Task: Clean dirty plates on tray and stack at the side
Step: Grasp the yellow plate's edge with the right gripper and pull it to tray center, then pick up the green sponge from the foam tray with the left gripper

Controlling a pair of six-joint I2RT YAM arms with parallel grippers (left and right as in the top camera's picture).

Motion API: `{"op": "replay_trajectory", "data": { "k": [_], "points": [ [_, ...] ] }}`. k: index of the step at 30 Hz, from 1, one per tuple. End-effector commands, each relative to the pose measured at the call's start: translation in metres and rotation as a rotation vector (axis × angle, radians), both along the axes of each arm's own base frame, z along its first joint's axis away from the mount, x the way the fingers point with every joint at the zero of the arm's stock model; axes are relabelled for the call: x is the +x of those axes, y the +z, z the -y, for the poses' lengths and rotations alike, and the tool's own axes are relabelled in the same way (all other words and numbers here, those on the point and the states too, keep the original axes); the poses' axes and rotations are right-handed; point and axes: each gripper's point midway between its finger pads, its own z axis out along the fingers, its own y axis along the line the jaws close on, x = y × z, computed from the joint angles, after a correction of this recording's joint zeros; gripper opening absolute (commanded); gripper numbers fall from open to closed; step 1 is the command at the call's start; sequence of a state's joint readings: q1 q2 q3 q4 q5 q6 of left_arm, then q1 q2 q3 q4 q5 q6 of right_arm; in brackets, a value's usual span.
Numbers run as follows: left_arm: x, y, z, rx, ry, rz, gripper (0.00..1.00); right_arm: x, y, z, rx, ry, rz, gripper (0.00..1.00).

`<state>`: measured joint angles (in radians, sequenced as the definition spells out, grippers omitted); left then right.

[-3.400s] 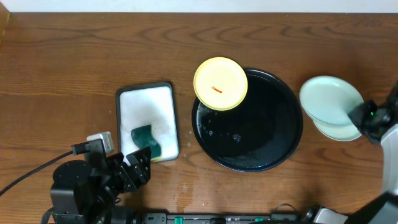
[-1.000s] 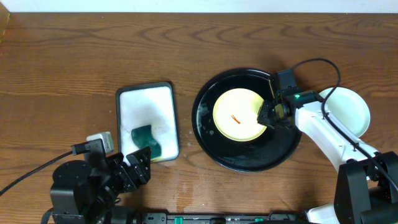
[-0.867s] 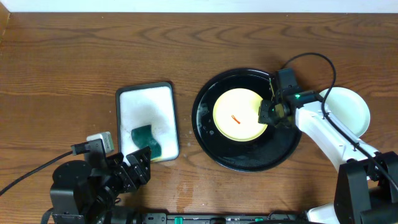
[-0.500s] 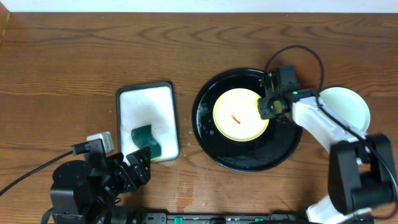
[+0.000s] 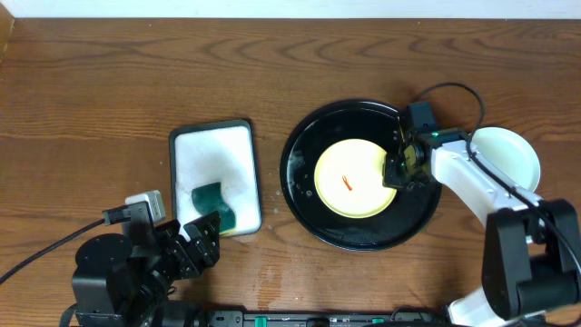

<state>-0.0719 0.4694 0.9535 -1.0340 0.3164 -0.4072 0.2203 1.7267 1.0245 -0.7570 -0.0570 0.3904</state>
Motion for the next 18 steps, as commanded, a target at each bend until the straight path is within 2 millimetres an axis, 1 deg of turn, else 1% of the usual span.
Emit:
{"op": "replay_trajectory", "data": {
  "k": [1, 3, 5, 7, 8, 10, 11, 15, 18],
  "points": [
    [0.001, 0.011, 0.002, -0.009, -0.009, 0.036, 0.83, -0.009, 0.006, 0.003, -0.002, -0.178, -0.027, 0.01],
    [0.001, 0.011, 0.002, -0.008, -0.008, 0.036, 0.83, -0.012, 0.004, 0.004, -0.022, -0.171, -0.034, 0.01],
    [0.002, 0.012, 0.001, -0.007, -0.006, 0.039, 0.83, -0.009, 0.005, 0.005, -0.027, -0.144, -0.019, 0.02],
    [0.002, 0.006, 0.001, -0.005, -0.006, 0.018, 0.83, -0.003, 0.005, 0.004, -0.026, -0.088, 0.006, 0.18],
    [0.001, 0.000, 0.001, -0.004, -0.006, -0.010, 0.83, 0.001, 0.006, 0.003, -0.025, -0.053, 0.025, 0.19],
    [-0.001, -0.016, -0.001, 0.007, 0.002, -0.085, 0.83, 0.008, 0.007, 0.002, -0.027, 0.020, 0.057, 0.11],
    [-0.003, -0.027, -0.003, 0.019, 0.014, -0.135, 0.83, 0.010, 0.007, 0.001, -0.028, 0.048, 0.071, 0.10],
    [-0.001, -0.072, -0.019, 0.094, 0.083, -0.319, 0.83, 0.013, 0.008, 0.000, -0.031, 0.098, 0.086, 0.13],
    [0.006, -0.101, -0.029, 0.148, 0.128, -0.440, 0.83, 0.013, 0.008, -0.001, -0.030, 0.135, 0.087, 0.19]
  ]
}}
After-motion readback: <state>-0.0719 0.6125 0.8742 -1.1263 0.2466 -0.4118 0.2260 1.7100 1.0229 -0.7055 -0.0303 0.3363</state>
